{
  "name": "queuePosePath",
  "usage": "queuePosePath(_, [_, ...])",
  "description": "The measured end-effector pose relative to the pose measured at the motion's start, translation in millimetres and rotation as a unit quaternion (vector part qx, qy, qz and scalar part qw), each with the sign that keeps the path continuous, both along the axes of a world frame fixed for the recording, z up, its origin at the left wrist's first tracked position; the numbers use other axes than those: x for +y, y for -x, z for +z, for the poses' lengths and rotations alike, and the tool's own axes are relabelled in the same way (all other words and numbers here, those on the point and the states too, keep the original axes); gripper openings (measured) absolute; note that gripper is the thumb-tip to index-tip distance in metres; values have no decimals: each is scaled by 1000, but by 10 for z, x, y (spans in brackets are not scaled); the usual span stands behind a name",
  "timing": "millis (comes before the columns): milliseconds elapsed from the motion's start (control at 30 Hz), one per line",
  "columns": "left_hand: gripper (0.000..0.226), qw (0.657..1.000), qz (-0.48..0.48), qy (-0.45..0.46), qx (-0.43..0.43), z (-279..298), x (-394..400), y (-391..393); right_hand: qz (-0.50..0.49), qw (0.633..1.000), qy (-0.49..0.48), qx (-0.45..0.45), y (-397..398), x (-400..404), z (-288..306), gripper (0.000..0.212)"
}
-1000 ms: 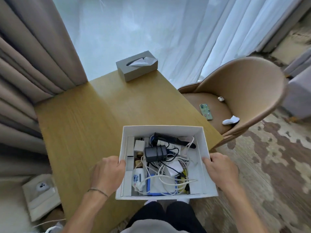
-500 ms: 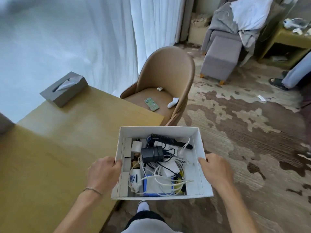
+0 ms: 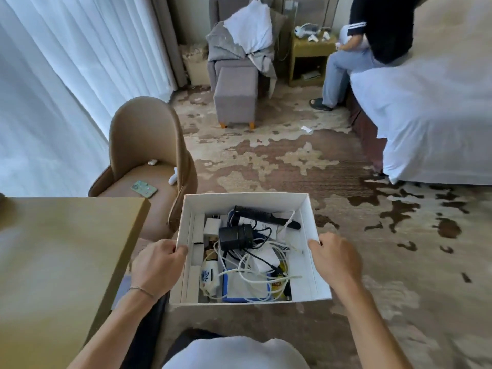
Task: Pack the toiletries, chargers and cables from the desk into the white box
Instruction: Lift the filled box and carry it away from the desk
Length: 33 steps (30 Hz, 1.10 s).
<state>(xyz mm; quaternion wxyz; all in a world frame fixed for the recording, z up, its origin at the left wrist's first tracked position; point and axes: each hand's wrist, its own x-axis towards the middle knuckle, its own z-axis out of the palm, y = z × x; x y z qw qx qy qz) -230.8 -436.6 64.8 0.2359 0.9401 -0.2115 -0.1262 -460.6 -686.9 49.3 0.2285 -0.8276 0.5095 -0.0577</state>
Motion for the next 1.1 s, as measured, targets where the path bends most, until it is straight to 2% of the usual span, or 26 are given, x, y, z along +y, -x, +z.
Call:
queuePosePath(133, [46,995,-67,-47,-63,76,-633,447,-74,997,4,-12,741,-286,-6,50])
queuePosePath(433, [43,962,-258,-57,-75,43,-1954,1367,-258,966,-6,-3,2256,-516,-28,50])
queuePosePath(800, [42,884,-457,-55,-76,-163,-3233,2686,-446,894,-13,32,3750,-445,-101,46])
queuePosePath(1100, [41,824,-560,-72,-57,-273,-4007,4007,-567,823,-12,41,4847,-352,-214,52])
